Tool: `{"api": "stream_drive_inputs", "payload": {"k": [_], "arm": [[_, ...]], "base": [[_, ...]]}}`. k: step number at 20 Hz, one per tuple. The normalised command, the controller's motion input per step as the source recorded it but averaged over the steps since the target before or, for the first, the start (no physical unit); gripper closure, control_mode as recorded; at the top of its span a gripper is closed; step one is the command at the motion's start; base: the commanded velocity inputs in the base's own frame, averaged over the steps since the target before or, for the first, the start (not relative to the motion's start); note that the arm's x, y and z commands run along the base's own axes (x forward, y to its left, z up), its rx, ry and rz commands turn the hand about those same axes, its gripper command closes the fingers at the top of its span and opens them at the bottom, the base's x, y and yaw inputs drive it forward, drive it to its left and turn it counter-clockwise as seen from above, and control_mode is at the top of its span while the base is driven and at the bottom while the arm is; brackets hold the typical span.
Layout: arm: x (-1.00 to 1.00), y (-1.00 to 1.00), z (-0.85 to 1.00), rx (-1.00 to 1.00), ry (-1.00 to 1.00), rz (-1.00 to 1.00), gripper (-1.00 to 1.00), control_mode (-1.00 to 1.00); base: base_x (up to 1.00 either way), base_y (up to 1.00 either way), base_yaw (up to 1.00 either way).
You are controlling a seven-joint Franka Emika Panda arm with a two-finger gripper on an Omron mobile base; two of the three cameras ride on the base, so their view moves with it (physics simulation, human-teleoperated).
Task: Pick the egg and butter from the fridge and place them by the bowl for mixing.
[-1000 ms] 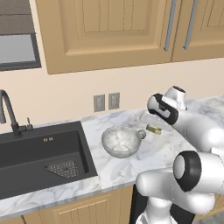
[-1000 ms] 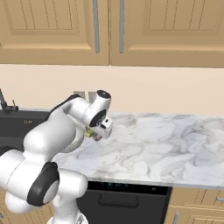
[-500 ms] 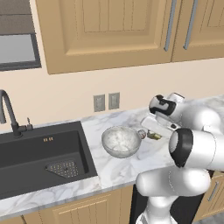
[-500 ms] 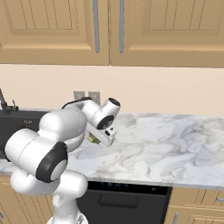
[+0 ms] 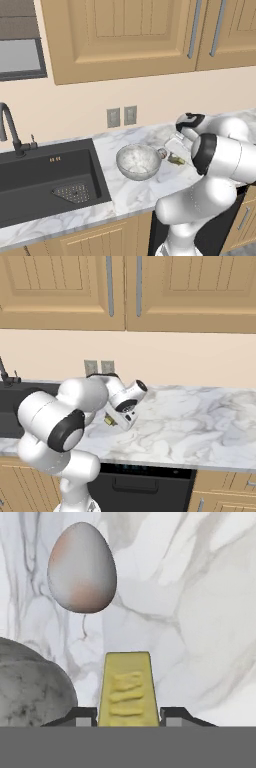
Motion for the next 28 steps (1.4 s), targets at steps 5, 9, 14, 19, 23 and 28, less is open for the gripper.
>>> {"api": "stream_drive_inputs", "payload": {"k": [5, 9, 14, 19, 23, 28], "arm": [[0.13, 0.13, -0.14, 0.05, -0.16, 0.0, 1.0, -1.0], [0.12, 0.11, -0.08, 0.01, -0.05, -0.01, 1.0, -1.0], [0.19, 0.16, -0.2, 0.03, 0.05, -0.03, 1.0, -1.0], [0.13, 0.13, -0.21, 0.05, 0.02, 0.0, 1.0, -1.0], [0.0, 0.12, -0.23, 0.06, 0.06, 0.0, 1.0, -1.0], [0.01, 0.13, -0.24, 0.04, 0.07, 0.0, 1.0, -1.0]], "base": [[0.0, 0.0, 0.0], [0.0, 0.0, 0.0], [0.0, 0.0, 0.0], [0.0, 0.0, 0.0], [0.0, 0.0, 0.0], [0.0, 0.0, 0.0]]}}
